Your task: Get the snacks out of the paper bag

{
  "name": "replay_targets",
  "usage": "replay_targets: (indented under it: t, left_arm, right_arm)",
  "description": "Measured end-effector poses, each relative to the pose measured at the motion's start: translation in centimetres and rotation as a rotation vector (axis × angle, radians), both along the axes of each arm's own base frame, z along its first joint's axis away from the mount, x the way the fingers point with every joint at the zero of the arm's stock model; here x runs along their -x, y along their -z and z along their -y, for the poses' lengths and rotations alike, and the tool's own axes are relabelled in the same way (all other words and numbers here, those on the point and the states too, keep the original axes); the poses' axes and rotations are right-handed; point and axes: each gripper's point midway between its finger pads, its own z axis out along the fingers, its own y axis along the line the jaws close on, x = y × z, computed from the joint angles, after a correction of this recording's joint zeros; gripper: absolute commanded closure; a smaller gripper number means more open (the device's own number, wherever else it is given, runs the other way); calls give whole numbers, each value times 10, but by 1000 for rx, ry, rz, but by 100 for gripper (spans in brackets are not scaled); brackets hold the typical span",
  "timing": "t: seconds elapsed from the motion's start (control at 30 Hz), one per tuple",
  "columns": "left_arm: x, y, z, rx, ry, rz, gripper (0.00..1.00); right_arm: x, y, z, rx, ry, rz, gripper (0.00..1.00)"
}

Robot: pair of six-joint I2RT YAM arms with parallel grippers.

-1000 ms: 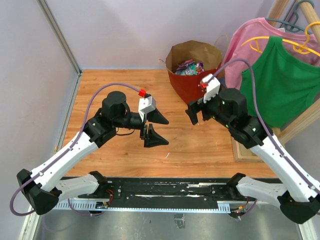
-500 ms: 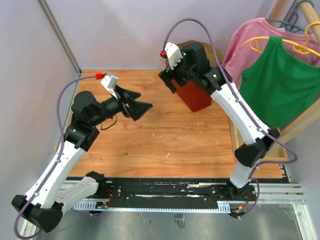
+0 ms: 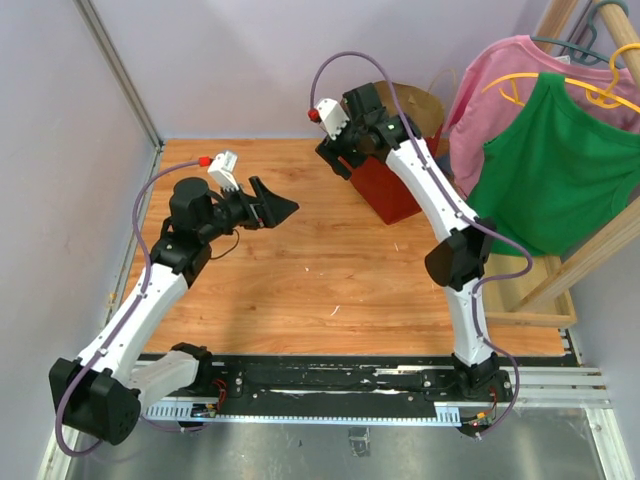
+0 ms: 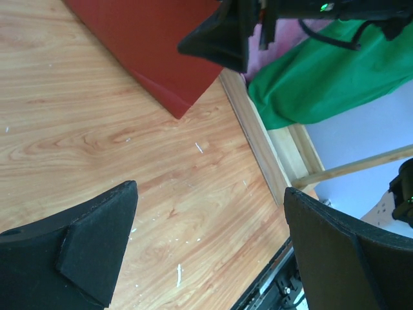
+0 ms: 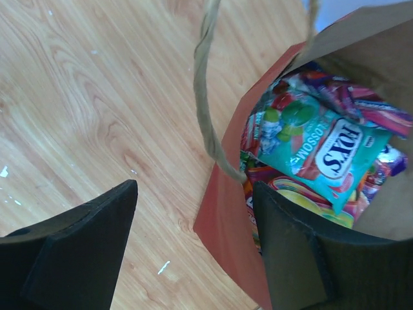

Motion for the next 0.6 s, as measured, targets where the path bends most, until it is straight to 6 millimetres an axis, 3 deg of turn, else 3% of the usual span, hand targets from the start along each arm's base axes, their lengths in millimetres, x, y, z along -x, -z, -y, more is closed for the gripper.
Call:
replay_targets:
  t: [0.1, 0.2, 0.33, 0.5, 0.6]
  left_arm:
    - [-5, 2, -4, 0, -14, -1, 0]
    - [-12, 9, -9, -2, -36, -15, 0]
    - [-22, 23, -21, -4, -77, -55, 0]
    - [-34, 30, -51, 26, -178, -89, 0]
    - [-38, 31, -79, 58, -269, -102, 0]
  right_arm:
    - [-6, 28, 0, 38, -9, -45, 31]
    - [-9, 40, -1, 53, -14, -61, 43]
    - [-12, 39, -3, 47, -18, -43, 69]
    - [-16, 44, 0, 73, 20, -4, 94]
    - [-16, 46, -3, 116, 42, 32, 99]
